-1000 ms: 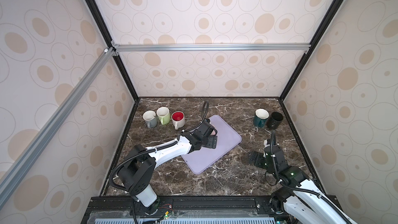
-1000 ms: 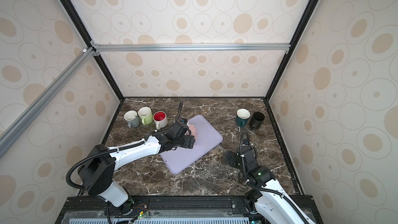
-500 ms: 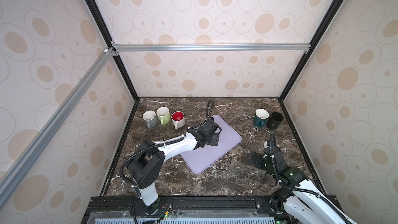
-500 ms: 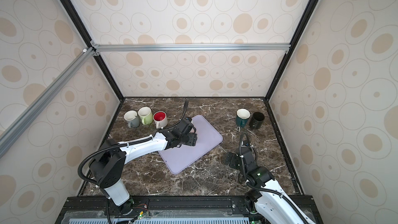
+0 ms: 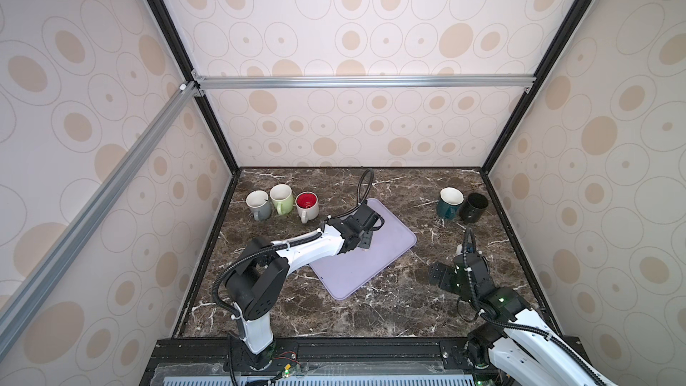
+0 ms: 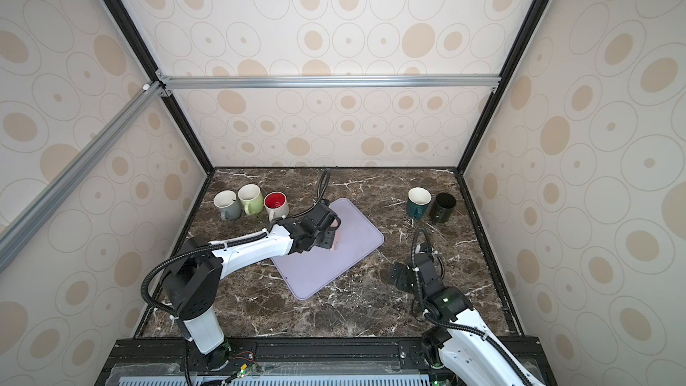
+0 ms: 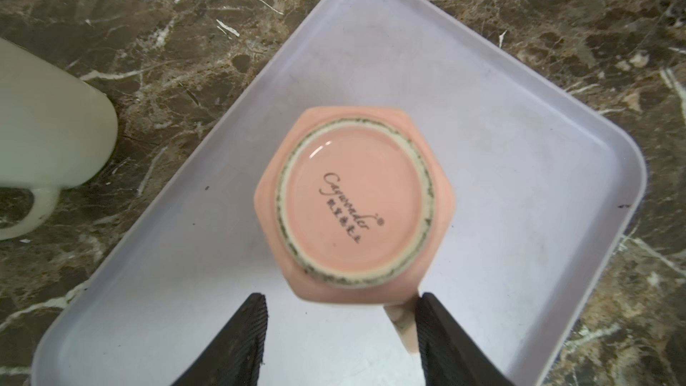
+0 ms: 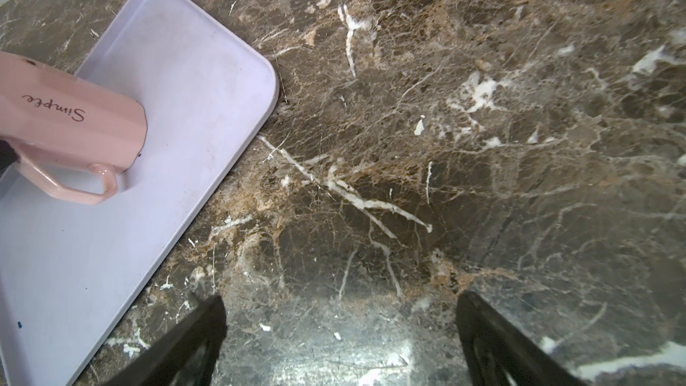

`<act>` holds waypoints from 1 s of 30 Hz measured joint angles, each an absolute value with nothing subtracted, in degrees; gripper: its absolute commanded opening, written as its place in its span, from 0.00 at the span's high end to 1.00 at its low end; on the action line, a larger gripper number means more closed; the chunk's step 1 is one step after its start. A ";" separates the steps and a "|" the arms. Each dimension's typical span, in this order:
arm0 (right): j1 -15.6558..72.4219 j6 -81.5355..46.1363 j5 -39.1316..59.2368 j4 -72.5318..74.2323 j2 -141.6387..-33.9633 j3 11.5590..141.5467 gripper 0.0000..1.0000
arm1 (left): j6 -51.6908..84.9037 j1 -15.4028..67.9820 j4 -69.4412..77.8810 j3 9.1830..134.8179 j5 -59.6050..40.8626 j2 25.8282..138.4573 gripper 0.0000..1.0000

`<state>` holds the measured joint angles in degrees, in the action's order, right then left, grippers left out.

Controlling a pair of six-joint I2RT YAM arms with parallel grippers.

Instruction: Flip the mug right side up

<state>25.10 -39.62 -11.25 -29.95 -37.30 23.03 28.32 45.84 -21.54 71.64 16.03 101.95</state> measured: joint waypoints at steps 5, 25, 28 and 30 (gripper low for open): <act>25.10 -39.70 -11.20 -29.91 -39.29 23.03 0.01 | 27.31 45.84 -22.59 71.75 18.13 101.95 0.38; 25.10 -40.05 -10.31 -27.83 -41.47 23.11 0.01 | 26.94 45.32 -23.40 75.92 8.84 103.07 0.48; 25.10 -40.05 -10.37 -27.86 -41.17 23.07 0.01 | 26.94 45.32 -23.40 76.66 8.93 103.85 0.51; 25.10 -40.05 -10.44 -27.86 -41.08 23.00 0.01 | 26.94 45.32 -23.79 77.10 9.13 104.51 0.53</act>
